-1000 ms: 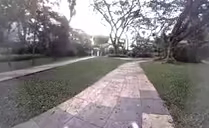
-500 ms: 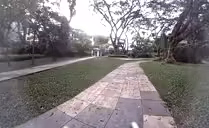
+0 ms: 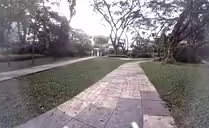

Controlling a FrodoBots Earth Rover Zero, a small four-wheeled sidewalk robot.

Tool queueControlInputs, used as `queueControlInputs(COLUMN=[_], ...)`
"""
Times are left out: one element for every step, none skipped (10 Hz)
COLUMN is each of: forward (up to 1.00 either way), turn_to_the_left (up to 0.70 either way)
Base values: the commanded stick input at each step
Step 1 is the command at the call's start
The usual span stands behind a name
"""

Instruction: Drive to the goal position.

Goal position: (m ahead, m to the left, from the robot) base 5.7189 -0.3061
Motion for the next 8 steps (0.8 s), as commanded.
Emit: queueControlInputs(forward=[0.0, 0.0, 0.0, 0.0, 0.0, 0.0, 0.0, 0.0], turn_to_the_left=[-0.7, -0.7, -0.7, -0.7, -0.7, -0.7, -0.7, -0.7])
